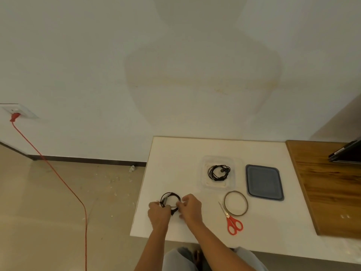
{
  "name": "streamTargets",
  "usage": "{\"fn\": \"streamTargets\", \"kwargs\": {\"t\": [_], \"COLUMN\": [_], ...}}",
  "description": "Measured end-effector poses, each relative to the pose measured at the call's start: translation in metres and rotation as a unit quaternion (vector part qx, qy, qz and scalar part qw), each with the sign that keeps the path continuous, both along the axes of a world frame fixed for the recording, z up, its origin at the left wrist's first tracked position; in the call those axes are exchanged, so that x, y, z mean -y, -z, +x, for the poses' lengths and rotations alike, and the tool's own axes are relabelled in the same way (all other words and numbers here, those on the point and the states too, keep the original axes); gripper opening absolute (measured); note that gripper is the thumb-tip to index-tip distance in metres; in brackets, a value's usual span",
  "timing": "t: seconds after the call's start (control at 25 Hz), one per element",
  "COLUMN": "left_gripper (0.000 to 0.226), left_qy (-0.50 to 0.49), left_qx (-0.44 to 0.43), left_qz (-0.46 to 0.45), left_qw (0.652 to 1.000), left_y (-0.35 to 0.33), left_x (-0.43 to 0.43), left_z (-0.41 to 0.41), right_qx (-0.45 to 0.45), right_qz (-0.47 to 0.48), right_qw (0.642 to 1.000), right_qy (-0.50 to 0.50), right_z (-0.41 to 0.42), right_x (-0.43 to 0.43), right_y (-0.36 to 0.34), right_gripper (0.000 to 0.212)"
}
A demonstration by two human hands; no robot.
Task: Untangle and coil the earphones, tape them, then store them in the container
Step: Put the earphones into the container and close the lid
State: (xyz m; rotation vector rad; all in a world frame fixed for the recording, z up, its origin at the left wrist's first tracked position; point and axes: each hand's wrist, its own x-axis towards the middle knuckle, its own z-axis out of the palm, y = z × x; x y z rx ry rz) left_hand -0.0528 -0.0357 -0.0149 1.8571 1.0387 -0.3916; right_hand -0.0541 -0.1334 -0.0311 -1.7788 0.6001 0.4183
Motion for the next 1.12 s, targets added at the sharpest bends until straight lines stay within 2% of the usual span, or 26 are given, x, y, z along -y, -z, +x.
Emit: {"fn": "streamTargets", "kwargs": {"t": [0.12, 0.32, 0.4, 0.48, 0.68, 0.8, 0.96, 1.04, 1.12], "left_gripper": [0.032, 0.02, 0.022, 0.026, 0.038, 0.033, 0.037, 0.032, 0.029], "left_qy": [0.011, 0.104, 0.14, 0.165, 0.23, 0.265, 0.278, 0.226, 0.17], "left_qx": [0.025, 0.166, 0.186, 0.167, 0.103, 0.094, 0.101, 0.148, 0.199], "left_qz": [-0.016, -0.04, -0.062, -0.08, -0.092, -0.075, -0.084, -0.068, -0.024], "left_qw": [0.999, 0.98, 0.971, 0.969, 0.963, 0.957, 0.951, 0.961, 0.965], "left_y": [-0.003, -0.04, -0.051, -0.054, -0.046, -0.041, -0.039, -0.04, -0.039], "left_x": [0.005, 0.055, 0.084, 0.107, 0.125, 0.126, 0.124, 0.119, 0.107], "left_z": [0.002, 0.024, 0.038, 0.051, 0.069, 0.07, 0.072, 0.071, 0.068], "right_qx": [0.008, 0.175, 0.184, 0.165, 0.109, 0.09, 0.097, 0.135, 0.158], "right_qz": [0.007, -0.017, -0.033, -0.051, -0.151, -0.215, -0.241, -0.281, -0.357], "right_qw": [0.997, 0.972, 0.961, 0.957, 0.967, 0.963, 0.961, 0.943, 0.903], "right_qy": [0.072, 0.155, 0.204, 0.232, 0.176, 0.133, 0.095, 0.113, 0.179], "right_z": [-0.004, 0.005, 0.019, 0.035, 0.062, 0.064, 0.064, 0.057, 0.043], "right_x": [-0.004, 0.052, 0.082, 0.107, 0.133, 0.133, 0.133, 0.148, 0.18], "right_y": [-0.006, -0.048, -0.053, -0.049, -0.023, -0.011, -0.015, -0.026, -0.03], "right_gripper": [0.011, 0.01, 0.008, 0.007, 0.006, 0.01, 0.014, 0.018, 0.021]}}
